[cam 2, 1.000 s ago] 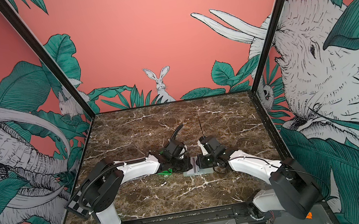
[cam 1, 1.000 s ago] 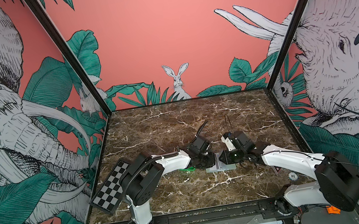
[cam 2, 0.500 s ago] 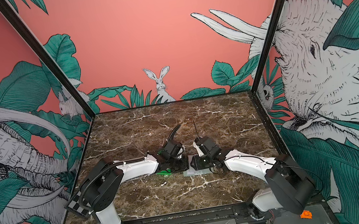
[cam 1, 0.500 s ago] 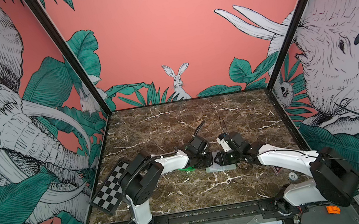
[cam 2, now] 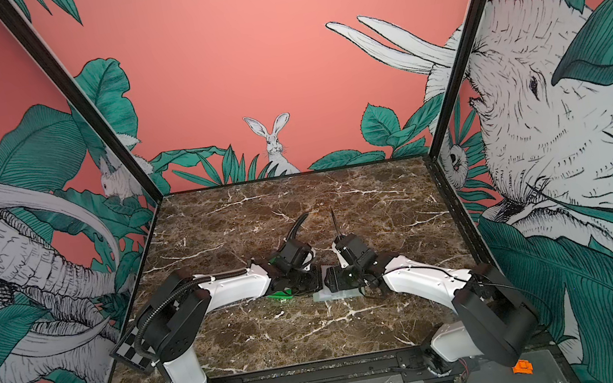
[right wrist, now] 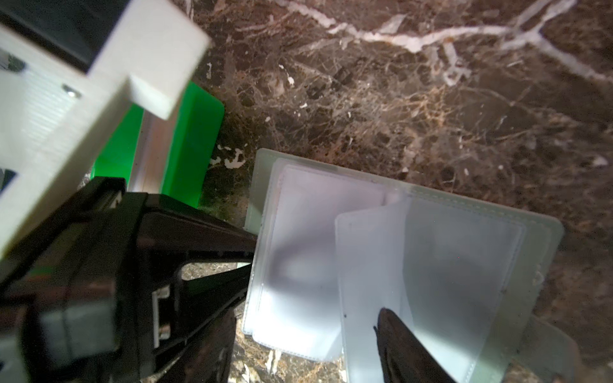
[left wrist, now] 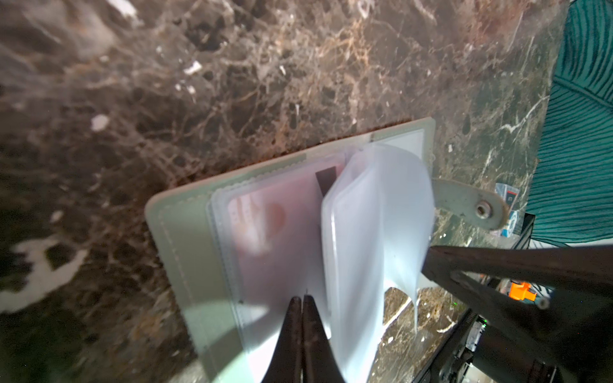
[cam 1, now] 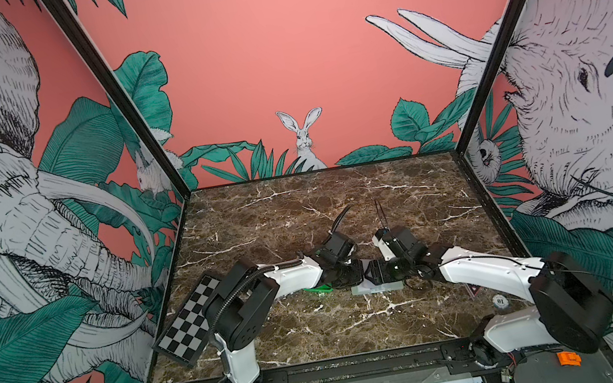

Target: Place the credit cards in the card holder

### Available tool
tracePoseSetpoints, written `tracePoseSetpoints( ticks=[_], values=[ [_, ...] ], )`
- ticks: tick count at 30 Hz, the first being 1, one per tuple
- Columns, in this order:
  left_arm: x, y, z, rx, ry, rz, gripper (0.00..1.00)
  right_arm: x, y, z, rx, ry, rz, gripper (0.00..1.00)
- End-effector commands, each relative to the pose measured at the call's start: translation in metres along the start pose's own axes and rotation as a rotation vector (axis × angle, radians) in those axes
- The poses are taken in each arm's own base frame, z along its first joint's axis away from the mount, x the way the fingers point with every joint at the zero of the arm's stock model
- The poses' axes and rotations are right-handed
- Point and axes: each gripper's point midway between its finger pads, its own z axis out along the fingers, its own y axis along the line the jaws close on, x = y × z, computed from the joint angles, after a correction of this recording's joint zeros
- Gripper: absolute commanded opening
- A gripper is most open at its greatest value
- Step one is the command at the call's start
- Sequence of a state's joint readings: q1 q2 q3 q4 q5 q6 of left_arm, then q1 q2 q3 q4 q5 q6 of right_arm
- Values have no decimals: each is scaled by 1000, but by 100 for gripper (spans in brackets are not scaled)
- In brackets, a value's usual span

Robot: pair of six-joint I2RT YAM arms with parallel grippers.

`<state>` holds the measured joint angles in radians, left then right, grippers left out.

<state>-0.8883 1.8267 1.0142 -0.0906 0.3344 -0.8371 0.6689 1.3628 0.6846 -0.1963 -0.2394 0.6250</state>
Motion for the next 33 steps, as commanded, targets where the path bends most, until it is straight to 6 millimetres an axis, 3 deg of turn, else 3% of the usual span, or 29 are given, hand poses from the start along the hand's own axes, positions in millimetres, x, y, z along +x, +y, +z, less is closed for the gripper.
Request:
tracePoseSetpoints(
  ticks=[1, 9, 20, 28, 33],
  values=[
    [-7, -12, -13, 40, -33, 6, 7, 3, 2, 4, 1, 15, -8, 69],
    [-6, -10, -12, 39, -29, 4, 7, 9, -3, 14, 32, 45, -5, 70],
    [-6, -11, -12, 40, -27, 3, 7, 16, -37, 7, 219, 63, 6, 68],
    [-7, -13, -15, 42, -32, 7, 6, 16, -69, -15, 412, 35, 27, 66],
    [-8, -13, -23, 31, -40, 17, 7, 12, -77, -35, 471, -7, 30, 65]
  ],
)
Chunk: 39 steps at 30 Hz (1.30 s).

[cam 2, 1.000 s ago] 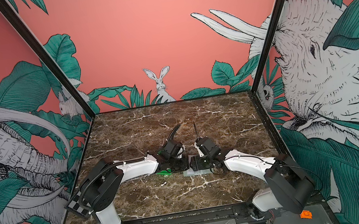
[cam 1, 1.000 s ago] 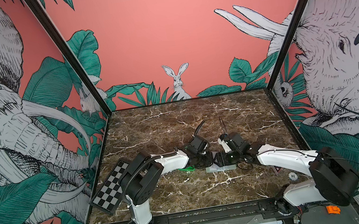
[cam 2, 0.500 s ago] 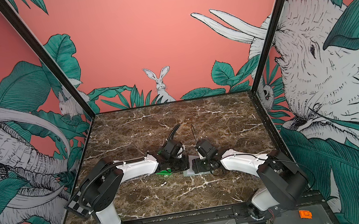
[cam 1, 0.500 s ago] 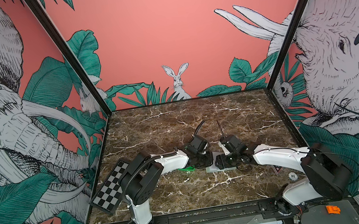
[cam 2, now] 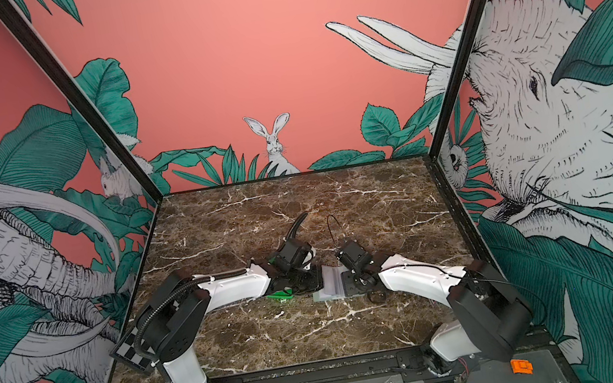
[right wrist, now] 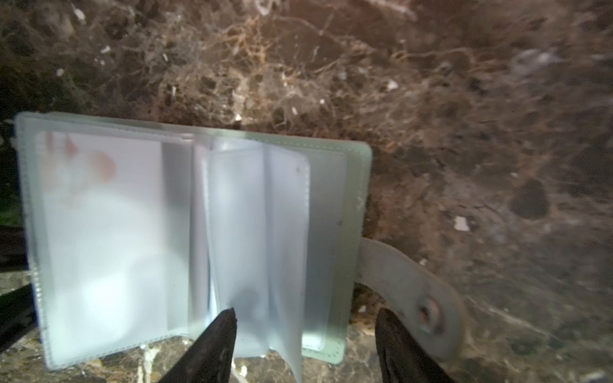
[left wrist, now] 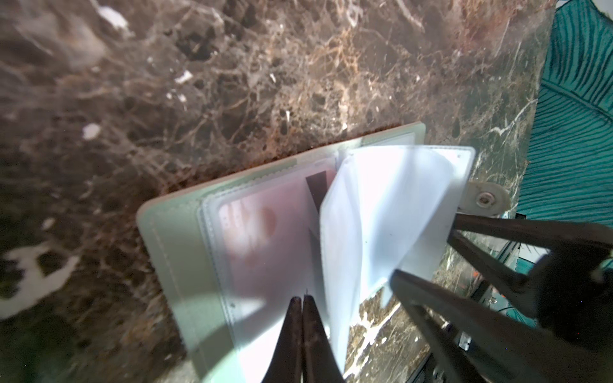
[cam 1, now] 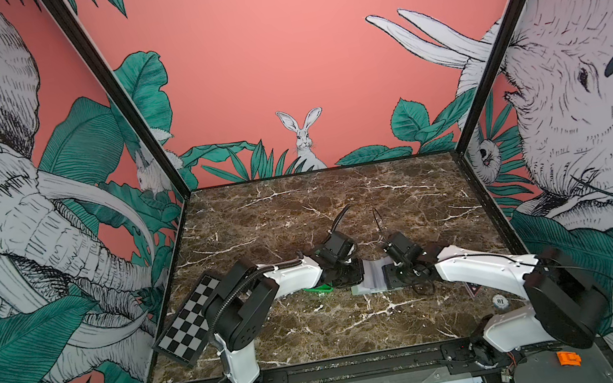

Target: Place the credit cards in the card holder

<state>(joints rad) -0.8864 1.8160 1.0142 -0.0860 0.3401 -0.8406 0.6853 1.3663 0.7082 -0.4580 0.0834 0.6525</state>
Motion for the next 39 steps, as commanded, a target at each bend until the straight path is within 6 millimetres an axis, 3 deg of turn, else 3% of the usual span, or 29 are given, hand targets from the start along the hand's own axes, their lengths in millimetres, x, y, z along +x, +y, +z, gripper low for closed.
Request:
tracePoseSetpoints(
  ticks=[1, 8, 13, 20, 24, 29, 39],
  values=[
    [-6, -10, -21, 14, -33, 22, 6, -7, -17, -17, 81, -45, 19, 65],
    [-8, -2, -45, -38, -61, 45, 7, -13, -12, -40, 7, -105, 25, 65],
    [-11, 2, -72, -51, -96, 60, 10, -20, 8, -60, -126, -154, 2, 65],
    [-11, 12, -101, -39, -138, 74, 12, -24, 33, -72, -252, -154, -21, 61],
    [-9, 10, -106, -9, -143, 90, 12, -22, 45, -60, -280, -94, -10, 52],
    [-4, 7, -102, 29, -125, 91, 13, -18, 26, -32, -146, -41, 44, 38],
    [-3, 10, -99, 33, -137, 78, 12, -6, 14, -10, -125, 20, 91, 41]
  ],
)
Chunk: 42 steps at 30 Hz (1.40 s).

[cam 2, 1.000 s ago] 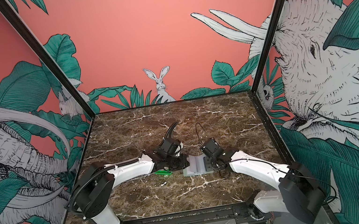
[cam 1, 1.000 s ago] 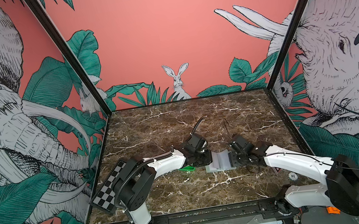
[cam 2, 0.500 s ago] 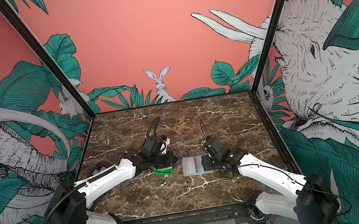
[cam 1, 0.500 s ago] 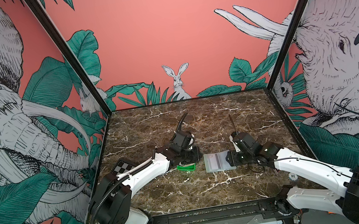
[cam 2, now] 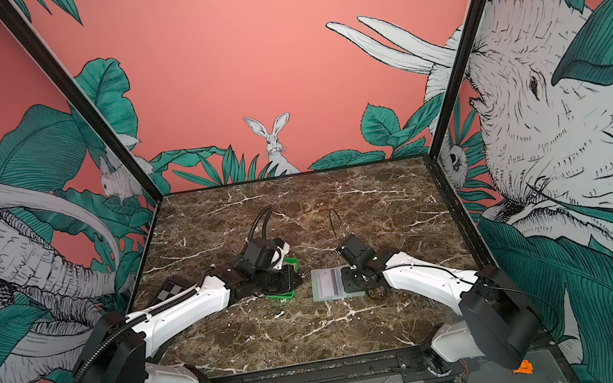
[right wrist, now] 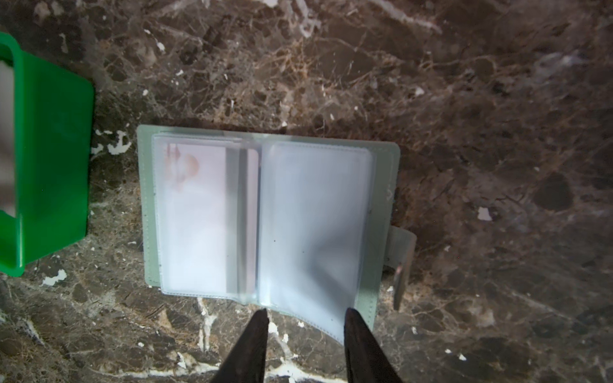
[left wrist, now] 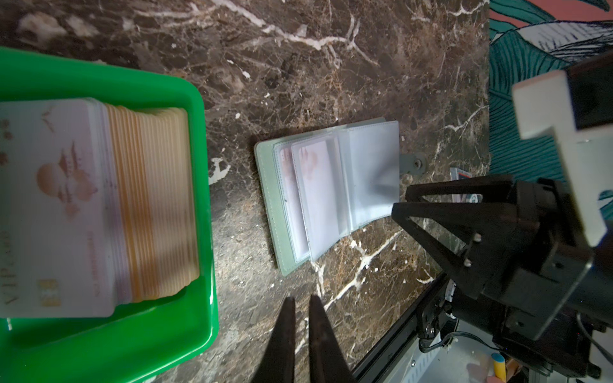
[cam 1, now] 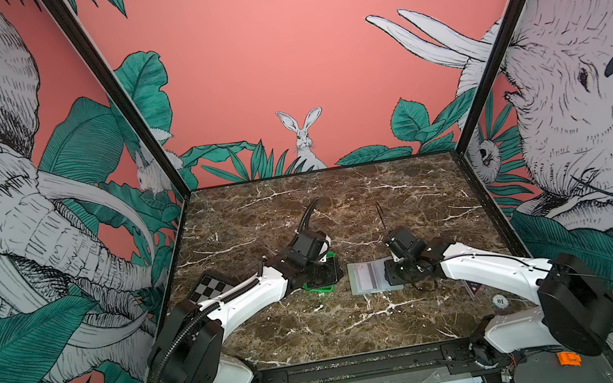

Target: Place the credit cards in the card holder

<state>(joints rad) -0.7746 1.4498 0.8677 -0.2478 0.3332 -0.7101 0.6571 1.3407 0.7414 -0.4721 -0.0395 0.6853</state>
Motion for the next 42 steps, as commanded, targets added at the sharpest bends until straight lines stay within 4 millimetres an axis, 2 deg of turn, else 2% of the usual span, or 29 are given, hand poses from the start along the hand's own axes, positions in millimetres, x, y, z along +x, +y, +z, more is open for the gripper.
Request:
tracePoseSetpoints(
  ticks=[1, 5, 12, 19, 23, 26, 32, 40, 42],
  values=[
    [-3, -7, -4, 30, -25, 9, 12, -1, -4, 3, -19, -6, 39, 41],
    [-3, -8, -2, 36, -21, 5, 13, 0, -4, 8, -69, 0, 73, 42],
    [-3, -8, -2, 37, -22, -1, 13, -7, 12, 17, -251, -27, 105, 40],
    [-3, -7, -3, 36, -26, -6, 13, -21, 32, 10, -432, -104, 90, 34],
    [-2, -7, -4, 34, -26, -6, 13, -25, 36, 4, -457, -127, 77, 32],
    [-2, -6, -3, 32, -25, -7, 13, -22, 27, 8, -402, -110, 96, 31],
    [-3, -6, -7, 27, -36, -5, 13, -4, -13, 18, -166, -35, 139, 33],
    [-3, 0, -15, -7, -60, 15, 12, 3, -48, -2, 24, -50, 114, 34],
    [-3, 2, -17, -12, -61, 19, 13, 2, -50, -9, 41, -57, 105, 32]
  ],
)
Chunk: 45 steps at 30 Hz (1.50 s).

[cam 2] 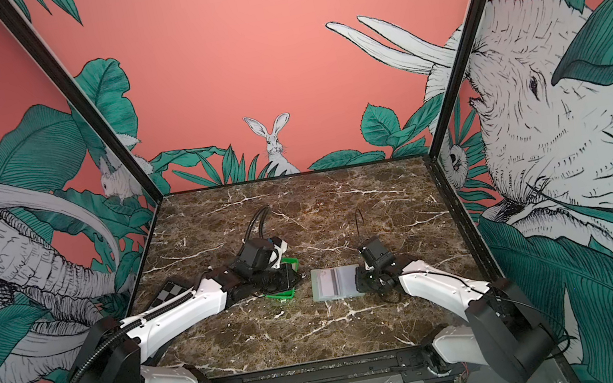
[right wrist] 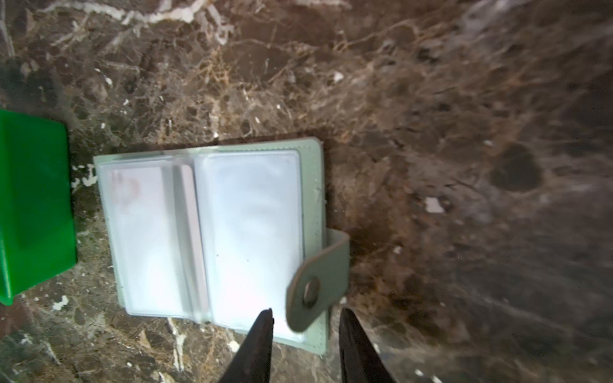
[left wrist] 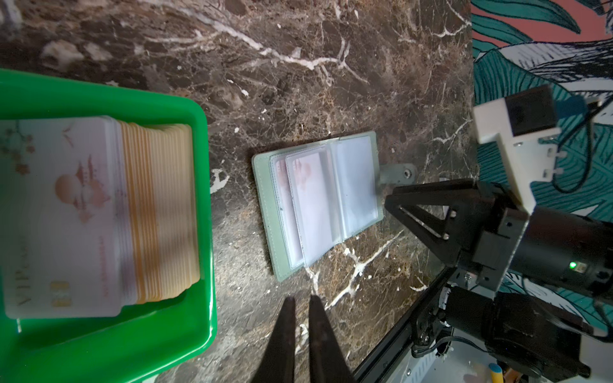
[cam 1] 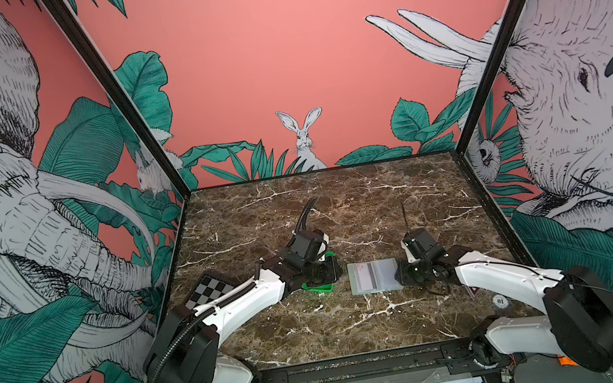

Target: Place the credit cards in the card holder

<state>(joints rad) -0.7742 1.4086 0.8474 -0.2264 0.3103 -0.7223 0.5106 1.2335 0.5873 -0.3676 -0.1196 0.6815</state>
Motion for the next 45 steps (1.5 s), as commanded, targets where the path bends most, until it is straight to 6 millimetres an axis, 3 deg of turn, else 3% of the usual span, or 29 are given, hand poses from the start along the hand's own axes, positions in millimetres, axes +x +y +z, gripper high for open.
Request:
tracePoseSetpoints(
  ticks=[1, 8, 15, 19, 25, 30, 37, 45],
  values=[
    [2, 5, -10, -21, -16, 20, 13, -5, -10, -17, 71, -24, -35, 31],
    [-1, 17, -20, 3, -31, -1, 12, -20, 49, -50, -103, -108, -134, 34],
    [-14, 46, -41, 38, -66, -71, 13, -27, 112, -52, -115, -121, -217, 39],
    [-16, 65, -51, 53, -79, -120, 16, -30, 146, -35, -124, -87, -214, 43],
    [-8, 76, -51, 39, -70, -120, 19, -34, 186, -2, -210, -28, -163, 45],
    [-3, 91, -47, -3, -62, -151, 21, -32, 204, 26, -248, 26, -136, 52],
    [-4, 94, -47, -7, -63, -155, 23, -39, 220, 54, -273, 65, -119, 56],
    [-1, 96, -51, 30, -87, -195, 23, -58, 243, 63, -317, 38, -220, 53]
  ],
)
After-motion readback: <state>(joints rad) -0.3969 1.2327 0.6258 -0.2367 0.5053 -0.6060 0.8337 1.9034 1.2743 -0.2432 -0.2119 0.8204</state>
